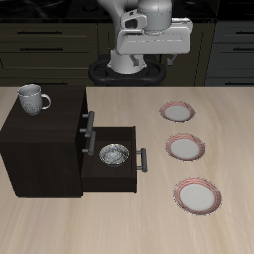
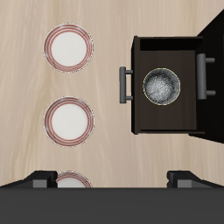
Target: Open the top drawer
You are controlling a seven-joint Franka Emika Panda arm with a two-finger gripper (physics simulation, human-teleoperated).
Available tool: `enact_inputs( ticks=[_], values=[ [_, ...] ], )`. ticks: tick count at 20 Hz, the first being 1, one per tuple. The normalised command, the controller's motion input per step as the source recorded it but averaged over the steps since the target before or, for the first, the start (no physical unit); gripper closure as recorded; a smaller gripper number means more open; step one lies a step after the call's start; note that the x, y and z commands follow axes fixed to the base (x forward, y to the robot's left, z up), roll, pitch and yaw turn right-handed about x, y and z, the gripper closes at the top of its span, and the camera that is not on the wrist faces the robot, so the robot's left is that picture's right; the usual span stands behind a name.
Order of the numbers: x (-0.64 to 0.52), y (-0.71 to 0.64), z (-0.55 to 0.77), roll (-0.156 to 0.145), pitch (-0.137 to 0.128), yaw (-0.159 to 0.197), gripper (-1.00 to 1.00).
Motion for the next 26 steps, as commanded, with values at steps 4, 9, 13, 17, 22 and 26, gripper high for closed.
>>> enact_inputs(
  ticks=[4, 9, 13, 17, 22, 26],
  values=[
    [0.24, 0.11, 0.02, -0.051, 0.013, 0.009, -1.0],
    [0.24, 0.06, 0.05, -0.057, -0.003, 0.009, -1.0],
    [0.33, 0.03, -0.02, -0.109, -0.03, 0.047, -1.0],
    [0.2, -0.01, -0.13, -0.082, 0.016, -0.001, -1.0],
    [0.22, -0.01, -0.13, -0.1, -0.007, 0.044, -1.0],
    [0.16, -0.03, -0.16, -0.151, -0.009, 0.066, -1.0]
  ],
)
